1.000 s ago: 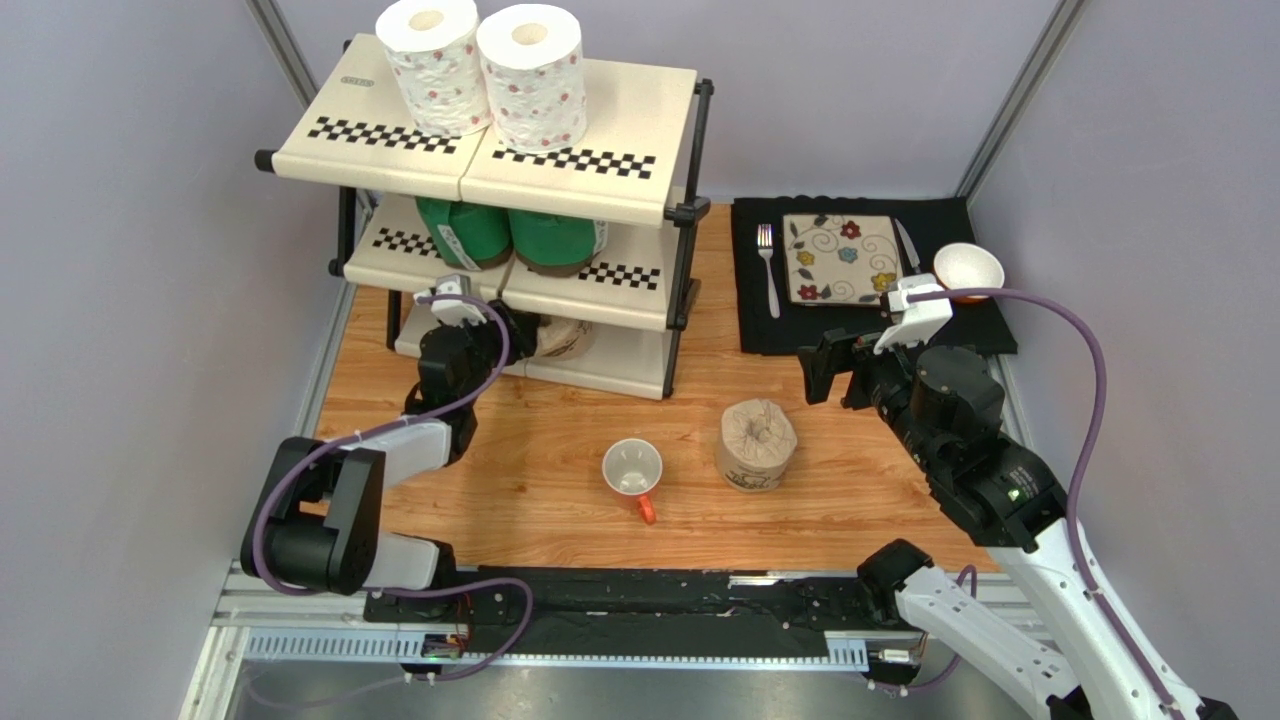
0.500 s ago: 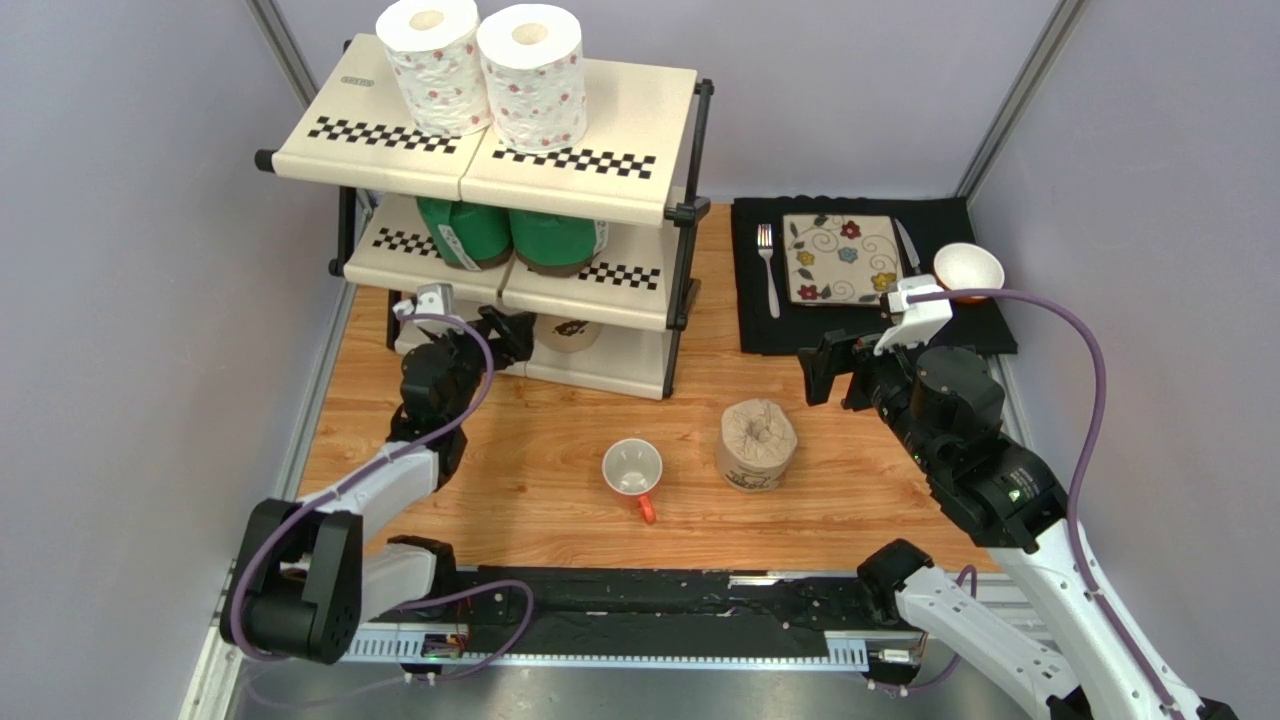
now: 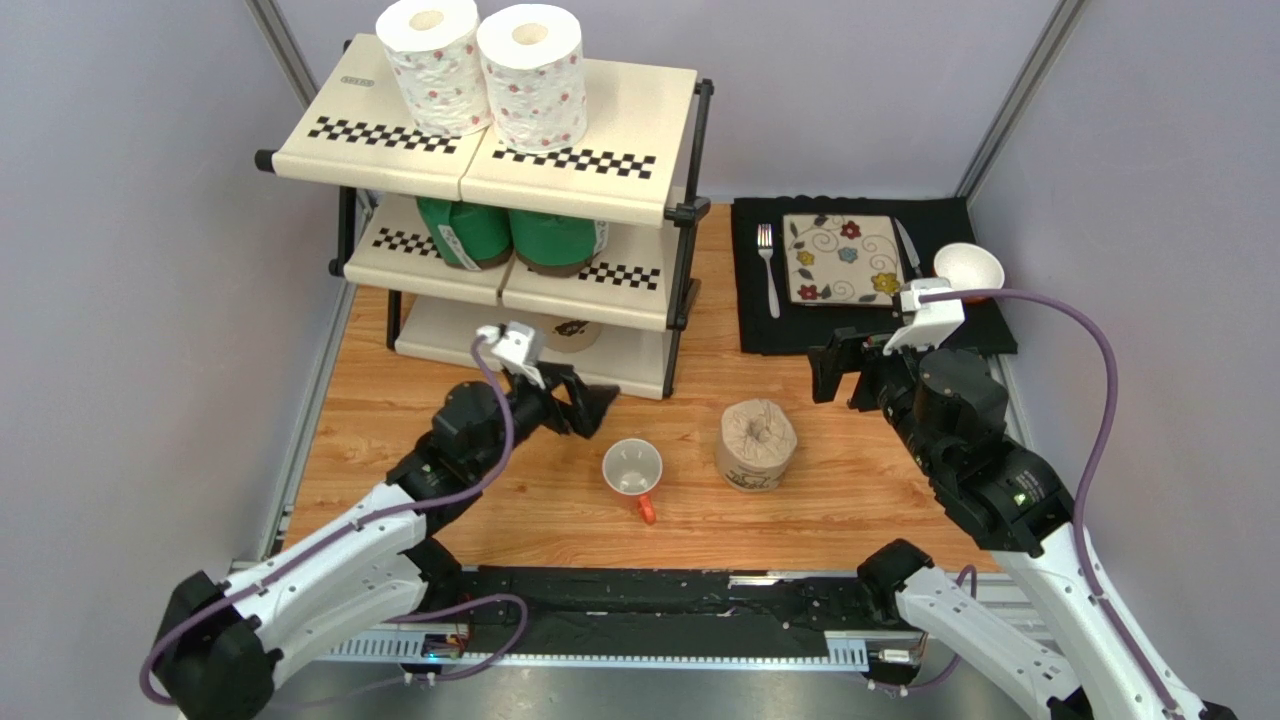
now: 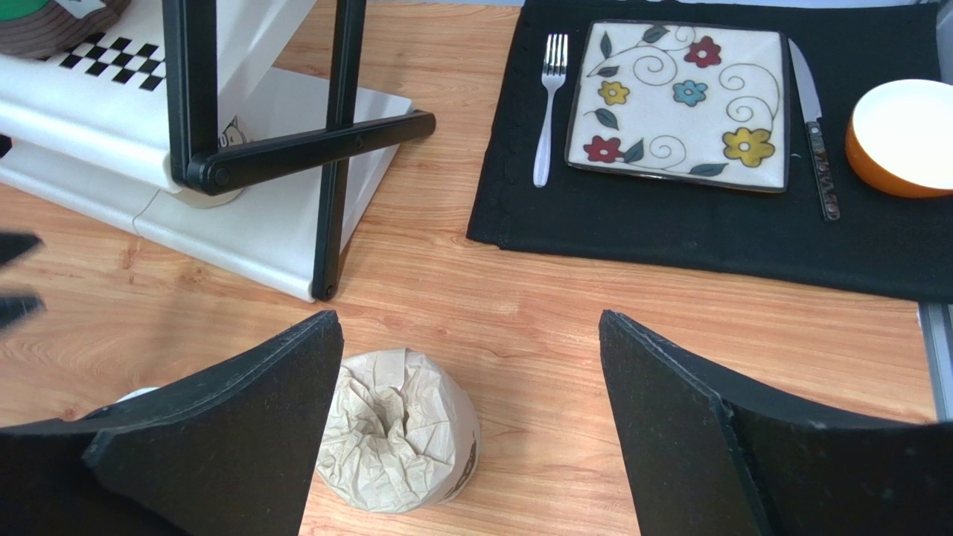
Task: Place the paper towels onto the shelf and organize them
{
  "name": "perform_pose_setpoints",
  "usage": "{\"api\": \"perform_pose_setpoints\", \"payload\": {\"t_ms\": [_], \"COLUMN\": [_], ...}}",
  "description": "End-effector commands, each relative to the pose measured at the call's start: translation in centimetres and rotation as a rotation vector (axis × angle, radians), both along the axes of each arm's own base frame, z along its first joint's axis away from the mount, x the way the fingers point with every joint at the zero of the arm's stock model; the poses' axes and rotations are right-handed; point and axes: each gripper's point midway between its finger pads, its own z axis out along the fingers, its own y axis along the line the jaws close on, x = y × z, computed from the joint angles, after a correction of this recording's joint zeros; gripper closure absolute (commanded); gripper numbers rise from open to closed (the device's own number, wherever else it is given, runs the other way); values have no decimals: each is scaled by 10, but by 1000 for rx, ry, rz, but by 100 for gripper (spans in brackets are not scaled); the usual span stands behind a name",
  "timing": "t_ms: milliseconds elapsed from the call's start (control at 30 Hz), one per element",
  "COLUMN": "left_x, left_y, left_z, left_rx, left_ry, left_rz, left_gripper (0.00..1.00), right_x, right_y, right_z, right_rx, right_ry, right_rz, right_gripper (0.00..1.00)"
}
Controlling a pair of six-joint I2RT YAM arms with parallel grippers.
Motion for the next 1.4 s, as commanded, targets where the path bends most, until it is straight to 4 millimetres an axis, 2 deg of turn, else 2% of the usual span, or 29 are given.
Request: {"api": "perform_pose_setpoints", "payload": {"t_ms": [0,33,67,100,133,200,233,267,333,367,400,433,467,500,567,600,733,800,833,867,967,1233,1300,1333,1367], "left_x": [-39,-44,-47,-59,-61,-68,-68,-68,-67,-65,-62,-60,-58,-56,-56,-53,-53,-52,-51,-49,-48,-35,-33,-28,-26], "left_y": [-44,-54,-64,-78,-88,-109,-117,-128,-144,-155,-162,-168,-177,-185,-198,-203,-219,-223,-226,-228,-233,-245,-247,-249,-250], "left_z": [-13,-19,-14,-13,-22,-14,-23,-10,-14,2,-5,-2,9,0,7,-3,-11,-26,-25,-35,-43,-49,-58,-54,-60], "left_rx": [125,145,138,136,151,117,138,110,124,103,124,130,116,134,122,138,151,195,204,226,252,291,326,331,345], "left_ry": [20,33,20,15,32,22,42,16,18,-12,-1,-12,-26,-11,-18,-3,10,32,32,46,49,46,69,61,72], "left_rz": [-134,-159,-175,-226,-249,-307,-323,-344,-375,-392,-399,-412,-426,-438,-465,-469,-504,-514,-517,-519,-524,-509,-512,-489,-488], "left_gripper": [4,4,4,3,3,3,3,3,3,2,2,2,2,2,2,2,2,2,2,2,2,3,5,6,7], "right_x": [-3,-3,-4,-4,-5,-6,-6,-7,-8,-8,-8,-9,-9,-9,-9,-9,-9,-9,-9,-9,-8,-9,-9,-9,-9], "right_y": [-14,-15,-16,-17,-17,-17,-17,-17,-17,-18,-18,-19,-19,-21,-21,-22,-22,-23,-23,-23,-23,-24,-24,-24,-25], "right_z": [25,26,26,28,27,28,26,26,26,25,26,26,27,26,27,27,26,26,25,25,26,27,27,28,28], "right_rx": [44,46,45,47,45,49,44,43,45,42,41,37,37,34,31,28,25,20,19,19,18,13,9,9,8], "right_ry": [-51,-53,-54,-57,-55,-57,-52,-52,-53,-52,-55,-53,-56,-56,-58,-58,-59,-58,-57,-57,-58,-61,-62,-64,-66], "right_rz": [-73,-77,-81,-83,-83,-83,-78,-76,-73,-76,-75,-76,-78,-83,-84,-87,-87,-91,-91,-91,-91,-91,-91,-91,-94], "right_gripper": [11,11,11,11,11,11,11,11,11,11,11,11,11,11,11,11,11,11,11,11,11,11,11,11,11]}}
